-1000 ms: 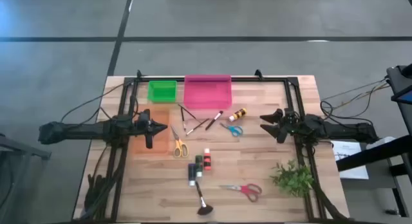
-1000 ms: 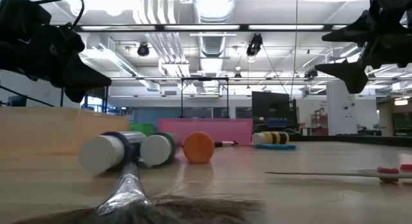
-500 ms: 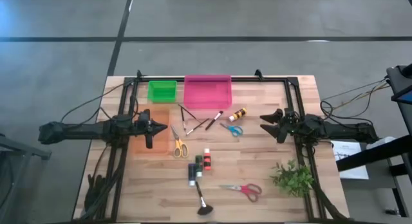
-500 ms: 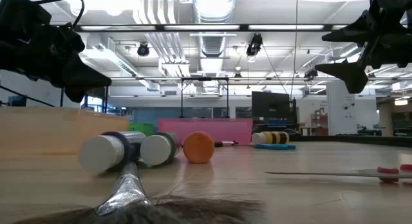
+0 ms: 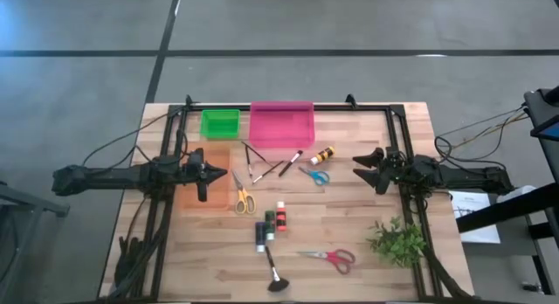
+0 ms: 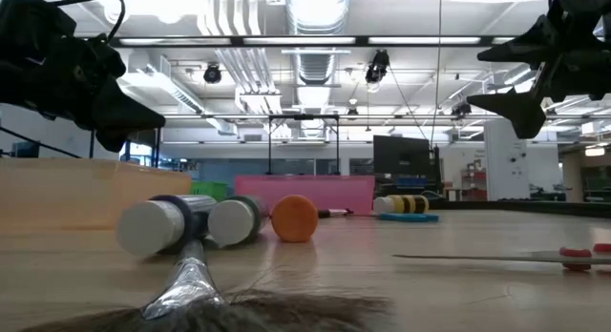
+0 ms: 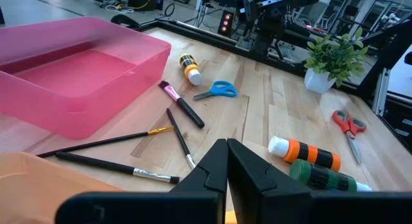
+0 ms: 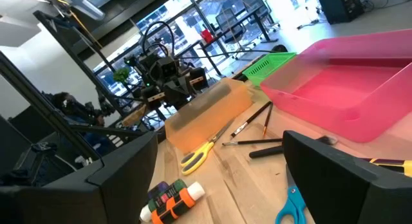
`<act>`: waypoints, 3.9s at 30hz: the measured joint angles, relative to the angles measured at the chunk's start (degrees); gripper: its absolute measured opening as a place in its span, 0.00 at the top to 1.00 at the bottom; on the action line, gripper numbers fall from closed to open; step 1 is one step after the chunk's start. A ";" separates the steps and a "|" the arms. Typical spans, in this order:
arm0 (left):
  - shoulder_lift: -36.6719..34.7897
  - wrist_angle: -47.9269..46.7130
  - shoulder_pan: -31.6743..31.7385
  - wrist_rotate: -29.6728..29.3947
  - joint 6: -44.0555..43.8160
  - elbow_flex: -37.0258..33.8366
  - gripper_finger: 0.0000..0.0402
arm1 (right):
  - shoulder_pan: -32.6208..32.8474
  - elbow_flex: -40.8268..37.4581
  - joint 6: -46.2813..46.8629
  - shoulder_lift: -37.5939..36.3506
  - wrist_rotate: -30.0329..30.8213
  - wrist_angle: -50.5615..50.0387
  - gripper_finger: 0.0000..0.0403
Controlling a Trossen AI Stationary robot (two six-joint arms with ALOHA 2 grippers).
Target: Pick & Place Paint Supplies
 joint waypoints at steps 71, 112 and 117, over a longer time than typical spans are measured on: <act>-0.11 9.04 0.07 -0.44 -48.42 0.00 0.96 | 0.01 0.00 15.26 5.64 5.95 24.19 0.19; 14.13 -25.49 0.07 -18.86 10.26 54.53 0.42 | -0.03 58.27 -0.77 54.83 -11.44 -48.06 0.19; 20.72 -29.89 0.07 -18.75 14.68 60.68 0.42 | 0.01 68.02 -20.35 70.83 -16.65 -61.52 0.19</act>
